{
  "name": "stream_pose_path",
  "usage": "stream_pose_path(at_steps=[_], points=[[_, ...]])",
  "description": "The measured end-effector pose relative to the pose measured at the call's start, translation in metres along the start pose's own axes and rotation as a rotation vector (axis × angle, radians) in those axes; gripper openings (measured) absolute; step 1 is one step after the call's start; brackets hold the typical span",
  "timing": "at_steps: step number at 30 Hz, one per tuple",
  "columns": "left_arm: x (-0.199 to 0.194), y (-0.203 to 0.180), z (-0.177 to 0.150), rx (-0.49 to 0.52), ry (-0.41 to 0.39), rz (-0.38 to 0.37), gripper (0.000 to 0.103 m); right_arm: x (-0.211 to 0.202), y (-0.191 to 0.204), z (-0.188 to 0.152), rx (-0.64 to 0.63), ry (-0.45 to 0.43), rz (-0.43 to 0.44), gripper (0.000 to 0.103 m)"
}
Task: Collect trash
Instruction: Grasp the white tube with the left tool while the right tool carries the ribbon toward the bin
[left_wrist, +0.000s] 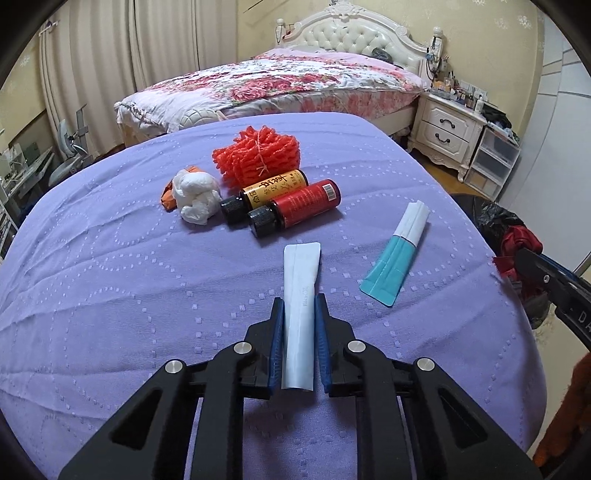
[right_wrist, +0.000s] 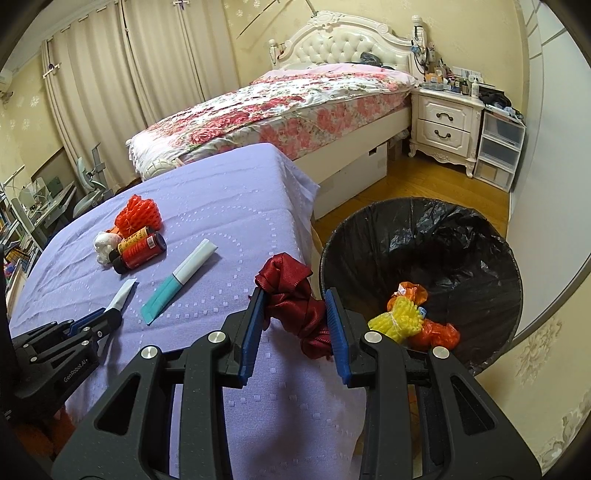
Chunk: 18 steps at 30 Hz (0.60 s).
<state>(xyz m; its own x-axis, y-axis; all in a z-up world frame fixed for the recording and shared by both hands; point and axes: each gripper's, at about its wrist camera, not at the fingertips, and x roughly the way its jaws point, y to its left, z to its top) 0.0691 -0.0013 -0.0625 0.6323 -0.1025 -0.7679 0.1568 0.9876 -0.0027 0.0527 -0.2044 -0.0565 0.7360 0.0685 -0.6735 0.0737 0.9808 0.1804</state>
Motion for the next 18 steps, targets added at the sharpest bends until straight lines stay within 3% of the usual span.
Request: stream_pose_path(at_steps=[8,18], points=[[-0.025,-0.006,0.004,0.01,-0.07,-0.024,0.017,-0.003,-0.003,0.0,-0.001,-0.008,-0.005,0.032],[-0.05,-0.052,0.031,0.098,-0.177,-0.118,0.017,-0.022,-0.028,0.014,0.024,-0.067,-0.08,0.032]])
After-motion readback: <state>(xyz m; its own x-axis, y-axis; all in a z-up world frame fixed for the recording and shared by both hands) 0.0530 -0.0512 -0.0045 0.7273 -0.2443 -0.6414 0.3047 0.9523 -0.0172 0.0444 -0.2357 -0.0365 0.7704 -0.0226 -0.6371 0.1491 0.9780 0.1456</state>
